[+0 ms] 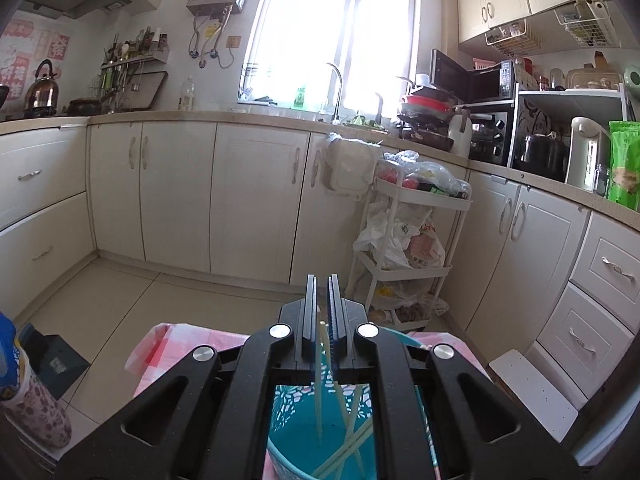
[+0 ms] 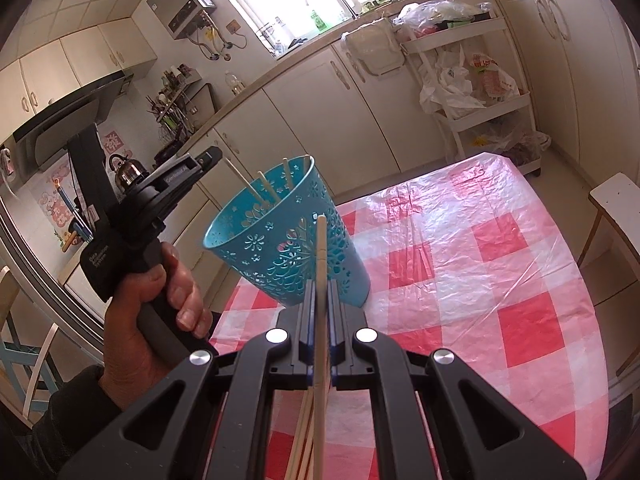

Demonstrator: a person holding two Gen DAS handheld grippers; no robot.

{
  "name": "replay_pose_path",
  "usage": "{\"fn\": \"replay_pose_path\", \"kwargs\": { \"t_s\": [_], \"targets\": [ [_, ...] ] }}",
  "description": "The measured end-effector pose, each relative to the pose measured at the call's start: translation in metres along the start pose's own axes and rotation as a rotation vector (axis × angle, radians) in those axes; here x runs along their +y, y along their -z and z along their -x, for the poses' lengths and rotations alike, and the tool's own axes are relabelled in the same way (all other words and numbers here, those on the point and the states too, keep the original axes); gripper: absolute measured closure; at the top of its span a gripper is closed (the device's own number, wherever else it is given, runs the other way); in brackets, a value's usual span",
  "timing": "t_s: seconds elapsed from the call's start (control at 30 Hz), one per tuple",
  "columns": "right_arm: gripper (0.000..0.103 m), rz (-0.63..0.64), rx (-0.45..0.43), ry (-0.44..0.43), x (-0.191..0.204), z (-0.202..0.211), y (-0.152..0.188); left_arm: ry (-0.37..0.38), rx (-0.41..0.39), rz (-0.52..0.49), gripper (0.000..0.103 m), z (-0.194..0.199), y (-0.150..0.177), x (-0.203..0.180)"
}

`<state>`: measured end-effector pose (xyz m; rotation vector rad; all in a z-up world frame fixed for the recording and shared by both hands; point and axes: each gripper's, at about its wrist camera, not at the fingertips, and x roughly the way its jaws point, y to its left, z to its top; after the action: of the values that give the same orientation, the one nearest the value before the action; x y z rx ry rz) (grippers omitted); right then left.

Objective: Organize utensils

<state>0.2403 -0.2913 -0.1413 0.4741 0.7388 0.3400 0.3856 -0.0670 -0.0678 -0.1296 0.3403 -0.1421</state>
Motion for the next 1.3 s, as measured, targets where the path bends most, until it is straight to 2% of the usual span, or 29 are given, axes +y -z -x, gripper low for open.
{"fn": "replay_pose_path", "kwargs": {
  "t_s": [0.1,0.2,0.27,0.37,0.43,0.6,0.8,1.0,1.13,1.3],
  "targets": [
    [0.097,0.004,-0.019,-0.003,0.004,0.004,-0.002,-0.009,0.036,0.017,0.095,0.01,0.003,0.002],
    [0.097,0.005,-0.042,-0.014,0.008,0.008,-0.003,-0.033,0.045,0.056,0.076,0.031,0.001,0.011],
    [0.097,0.01,-0.064,-0.027,0.012,0.011,-0.004,-0.066,0.036,0.101,0.055,0.053,-0.001,0.02],
    [0.097,0.024,-0.109,-0.047,0.019,0.018,-0.007,-0.093,0.017,0.186,0.045,0.083,0.002,0.037],
    [0.097,0.036,-0.136,-0.05,0.024,0.022,-0.009,-0.121,0.02,0.224,0.044,0.096,0.005,0.047],
    [0.097,0.05,-0.214,-0.063,0.041,0.024,-0.032,-0.161,0.044,0.26,0.043,0.1,0.003,0.065],
    [0.097,0.097,-0.321,-0.072,0.075,0.006,-0.079,-0.187,0.034,0.224,0.039,0.104,-0.004,0.069],
    [0.097,0.164,-0.475,0.007,0.109,-0.029,-0.121,-0.178,0.061,0.205,0.034,0.101,-0.009,0.07],
    [0.097,0.211,-0.461,0.111,0.113,-0.069,-0.125,-0.179,0.069,0.197,0.033,0.1,-0.011,0.071],
    [0.097,0.216,-0.344,0.167,0.102,-0.102,-0.113,-0.182,0.086,0.19,0.031,0.096,-0.012,0.074]
  ]
}}
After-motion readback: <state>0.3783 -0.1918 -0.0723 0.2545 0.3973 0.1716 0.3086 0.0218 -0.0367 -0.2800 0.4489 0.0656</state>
